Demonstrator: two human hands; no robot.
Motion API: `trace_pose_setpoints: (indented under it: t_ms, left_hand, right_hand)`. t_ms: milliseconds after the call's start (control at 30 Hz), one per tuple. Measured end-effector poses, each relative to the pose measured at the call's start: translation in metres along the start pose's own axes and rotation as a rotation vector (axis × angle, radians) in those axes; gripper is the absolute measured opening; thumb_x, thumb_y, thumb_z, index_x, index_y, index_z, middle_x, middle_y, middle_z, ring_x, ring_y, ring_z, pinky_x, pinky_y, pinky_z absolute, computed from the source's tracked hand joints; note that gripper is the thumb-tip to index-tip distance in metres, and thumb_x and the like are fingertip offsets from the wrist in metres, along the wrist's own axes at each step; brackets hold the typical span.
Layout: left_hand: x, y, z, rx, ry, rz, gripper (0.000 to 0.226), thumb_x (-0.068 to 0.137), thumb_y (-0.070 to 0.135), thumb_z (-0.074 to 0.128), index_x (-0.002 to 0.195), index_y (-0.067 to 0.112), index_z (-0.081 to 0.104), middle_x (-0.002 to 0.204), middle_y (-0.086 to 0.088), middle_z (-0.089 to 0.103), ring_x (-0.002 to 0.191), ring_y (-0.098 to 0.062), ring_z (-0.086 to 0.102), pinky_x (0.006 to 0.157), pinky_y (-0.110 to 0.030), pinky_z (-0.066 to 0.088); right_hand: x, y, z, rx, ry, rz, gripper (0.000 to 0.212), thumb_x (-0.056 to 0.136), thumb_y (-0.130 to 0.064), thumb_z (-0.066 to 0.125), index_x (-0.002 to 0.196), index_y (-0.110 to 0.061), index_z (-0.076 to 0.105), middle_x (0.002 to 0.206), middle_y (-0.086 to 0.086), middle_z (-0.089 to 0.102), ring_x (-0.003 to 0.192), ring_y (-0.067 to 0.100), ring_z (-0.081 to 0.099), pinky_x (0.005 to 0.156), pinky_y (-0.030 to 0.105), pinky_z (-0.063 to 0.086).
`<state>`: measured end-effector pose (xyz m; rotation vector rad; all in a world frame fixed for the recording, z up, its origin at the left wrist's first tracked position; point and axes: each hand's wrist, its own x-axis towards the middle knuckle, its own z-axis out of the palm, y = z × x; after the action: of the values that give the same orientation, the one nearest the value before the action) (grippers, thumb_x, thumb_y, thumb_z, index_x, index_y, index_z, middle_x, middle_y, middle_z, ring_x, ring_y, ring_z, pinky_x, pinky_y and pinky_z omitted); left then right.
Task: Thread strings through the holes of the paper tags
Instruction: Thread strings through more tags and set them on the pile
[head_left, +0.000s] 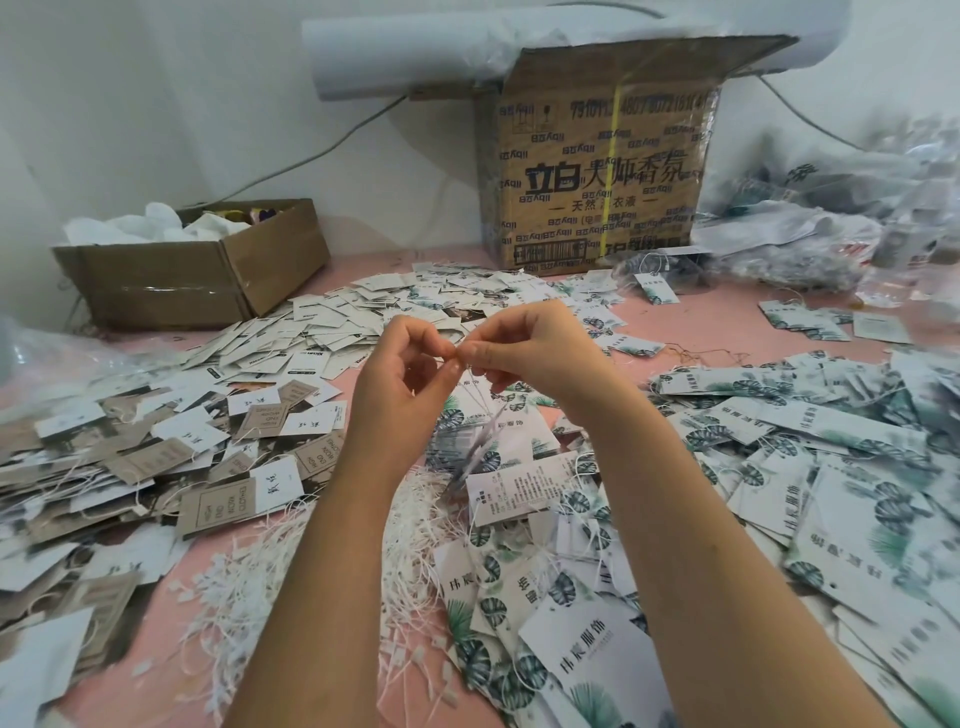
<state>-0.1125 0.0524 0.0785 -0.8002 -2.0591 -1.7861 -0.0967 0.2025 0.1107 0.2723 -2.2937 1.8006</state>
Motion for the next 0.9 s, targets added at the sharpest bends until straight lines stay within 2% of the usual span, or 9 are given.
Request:
trace_pose_setpoints:
  t_ms: [100, 267, 400, 467, 567, 600, 767, 833, 900]
  left_hand:
    - [-0.0008, 0.0016, -0.0010, 0.027, -0.039, -0.020, 0.037, 0.086, 0.005, 0.064, 0.075, 0.037, 0.049, 0.090, -0.023, 0.060, 0.073, -0.038, 0.050, 0.074, -0.056, 0.048]
    - [-0.0001, 0.0040, -0.0016, 0.051, -0.108, -0.071, 0.043, 0.086, 0.000, 0.061, 0.070, 0.036, 0.044, 0.092, -0.015, 0.064, 0.088, -0.041, 0.056, 0.082, -0.059, 0.048]
    - [0.0005, 0.0050, -0.0020, 0.096, -0.156, -0.088, 0.044, 0.086, 0.002, 0.061, 0.067, 0.036, 0.043, 0.094, -0.025, 0.061, 0.081, -0.038, 0.055, 0.078, -0.058, 0.047]
    - [0.0006, 0.0049, -0.0018, 0.118, -0.161, -0.089, 0.043, 0.086, 0.004, 0.062, 0.067, 0.036, 0.043, 0.094, -0.024, 0.061, 0.073, -0.034, 0.052, 0.075, -0.056, 0.048]
    - [0.0003, 0.0034, -0.0027, 0.122, -0.145, -0.090, 0.041, 0.086, 0.005, 0.064, 0.069, 0.037, 0.045, 0.083, 0.000, 0.064, 0.068, -0.019, 0.047, 0.072, -0.052, 0.049]
    - [0.0003, 0.0029, -0.0034, 0.118, -0.143, -0.092, 0.040, 0.085, 0.005, 0.064, 0.070, 0.037, 0.046, 0.081, 0.003, 0.063, 0.067, -0.018, 0.047, 0.072, -0.051, 0.049]
    - [0.0005, 0.0012, -0.0029, 0.089, -0.096, -0.057, 0.031, 0.082, 0.004, 0.068, 0.075, 0.029, 0.050, 0.080, 0.000, 0.063, 0.065, -0.019, 0.047, 0.066, -0.038, 0.047]
    - [0.0009, 0.0005, -0.0020, 0.083, -0.058, -0.048, 0.030, 0.082, 0.004, 0.069, 0.076, 0.028, 0.051, 0.080, -0.005, 0.062, 0.069, -0.029, 0.050, 0.067, -0.040, 0.049]
    - [0.0015, -0.0005, -0.0022, 0.085, -0.038, -0.054, 0.028, 0.081, 0.005, 0.070, 0.077, 0.027, 0.053, 0.077, 0.001, 0.063, 0.070, -0.026, 0.053, 0.067, -0.038, 0.049]
  right_hand:
    - [-0.0001, -0.0002, 0.0001, -0.012, -0.013, 0.028, 0.007, 0.076, -0.004, 0.072, 0.078, -0.003, 0.066, 0.061, 0.006, 0.063, 0.047, 0.005, 0.056, 0.049, 0.018, 0.049]
    - [-0.0005, 0.0012, -0.0013, -0.059, -0.025, 0.033, 0.013, 0.073, -0.007, 0.075, 0.069, -0.006, 0.063, 0.057, 0.004, 0.062, 0.045, 0.008, 0.054, 0.048, 0.019, 0.049]
    - [0.0004, 0.0023, -0.0028, -0.194, -0.017, 0.013, 0.013, 0.073, -0.012, 0.077, 0.066, -0.010, 0.066, 0.058, 0.004, 0.063, 0.051, 0.013, 0.055, 0.056, 0.031, 0.051]
    - [0.0006, 0.0022, -0.0023, -0.249, -0.020, -0.006, 0.011, 0.075, -0.011, 0.075, 0.068, -0.009, 0.067, 0.061, 0.007, 0.065, 0.052, 0.014, 0.057, 0.060, 0.035, 0.053]
    - [0.0010, 0.0021, -0.0014, -0.249, -0.047, -0.020, 0.008, 0.080, -0.002, 0.068, 0.074, -0.006, 0.066, 0.062, 0.006, 0.064, 0.049, 0.007, 0.058, 0.057, 0.024, 0.054]
    - [0.0012, 0.0021, -0.0013, -0.233, -0.053, -0.018, 0.009, 0.081, 0.001, 0.067, 0.075, -0.005, 0.065, 0.061, 0.004, 0.064, 0.048, 0.006, 0.058, 0.055, 0.021, 0.054]
    - [-0.0001, 0.0024, -0.0025, -0.118, -0.054, -0.007, 0.013, 0.079, 0.003, 0.067, 0.071, -0.006, 0.063, 0.055, 0.000, 0.062, 0.046, 0.005, 0.057, 0.050, 0.018, 0.052]
    - [-0.0003, 0.0021, -0.0017, -0.089, -0.051, -0.023, 0.015, 0.080, 0.003, 0.066, 0.070, -0.008, 0.062, 0.054, -0.001, 0.061, 0.045, 0.003, 0.056, 0.049, 0.017, 0.050]
    - [0.0002, 0.0021, 0.0001, -0.082, -0.054, -0.036, 0.017, 0.081, 0.004, 0.064, 0.070, -0.008, 0.060, 0.056, 0.001, 0.059, 0.045, 0.002, 0.054, 0.049, 0.016, 0.049]
